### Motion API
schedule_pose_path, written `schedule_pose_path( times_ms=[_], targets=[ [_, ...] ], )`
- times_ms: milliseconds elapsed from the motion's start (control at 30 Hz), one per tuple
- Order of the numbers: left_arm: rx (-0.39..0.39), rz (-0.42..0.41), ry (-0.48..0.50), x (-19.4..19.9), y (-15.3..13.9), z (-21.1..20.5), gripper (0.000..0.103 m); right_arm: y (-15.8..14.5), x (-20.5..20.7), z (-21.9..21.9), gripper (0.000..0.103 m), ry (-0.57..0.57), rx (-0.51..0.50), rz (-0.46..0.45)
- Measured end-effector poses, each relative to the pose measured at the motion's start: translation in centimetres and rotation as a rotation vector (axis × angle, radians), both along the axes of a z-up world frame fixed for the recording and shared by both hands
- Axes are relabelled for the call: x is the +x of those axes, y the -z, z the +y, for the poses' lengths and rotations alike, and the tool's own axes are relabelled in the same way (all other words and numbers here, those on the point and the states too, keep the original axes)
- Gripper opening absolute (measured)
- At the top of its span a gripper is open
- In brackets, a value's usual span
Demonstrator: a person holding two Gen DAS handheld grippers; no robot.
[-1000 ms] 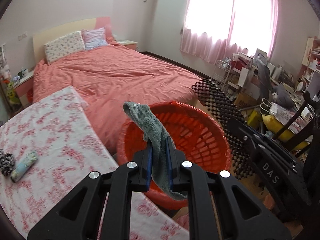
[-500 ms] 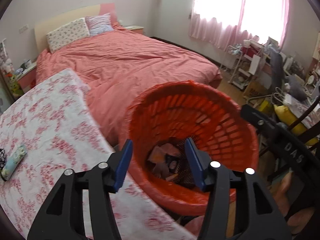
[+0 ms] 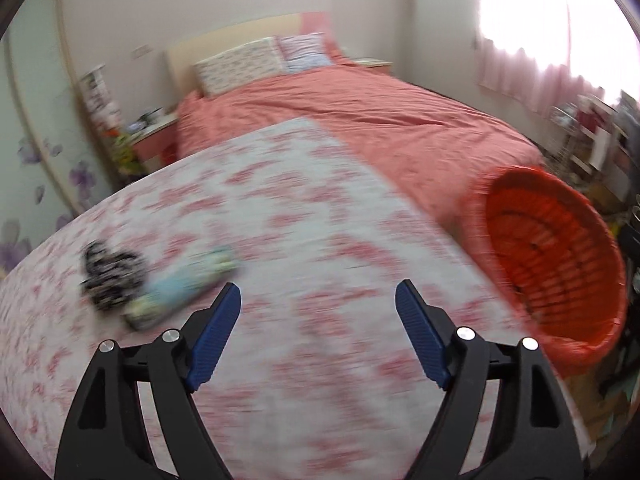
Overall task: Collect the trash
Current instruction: 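Move the left tool to the black floral scrunchie and grasp it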
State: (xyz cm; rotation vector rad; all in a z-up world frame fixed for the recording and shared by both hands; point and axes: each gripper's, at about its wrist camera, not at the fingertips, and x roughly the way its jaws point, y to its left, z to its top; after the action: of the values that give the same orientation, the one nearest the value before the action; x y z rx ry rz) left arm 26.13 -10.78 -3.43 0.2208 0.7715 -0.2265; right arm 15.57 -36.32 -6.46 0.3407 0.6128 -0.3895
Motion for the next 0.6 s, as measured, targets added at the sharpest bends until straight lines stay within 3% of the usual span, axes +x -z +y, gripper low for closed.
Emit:
schedule_pose_path(
  times_ms=[233,333,600],
  targets=[
    [0.063,-0.033,-0.238,2.9,0.2,9.3,0.083,0.1,1.8,5.8,0.084,-0.097,-0.042,0.032],
    [0.044,-0.021,-0.302,4.5,0.4,12.5,0.083,0.3,2.7,8.2,0.085,-0.145,-0.046,0.039],
    [-0.033,0.048,-0.343,9.0,1.7,15.5,0.083,0.2,4.8,13.0,0.085,-0.242,-0.074,0.067]
  ],
)
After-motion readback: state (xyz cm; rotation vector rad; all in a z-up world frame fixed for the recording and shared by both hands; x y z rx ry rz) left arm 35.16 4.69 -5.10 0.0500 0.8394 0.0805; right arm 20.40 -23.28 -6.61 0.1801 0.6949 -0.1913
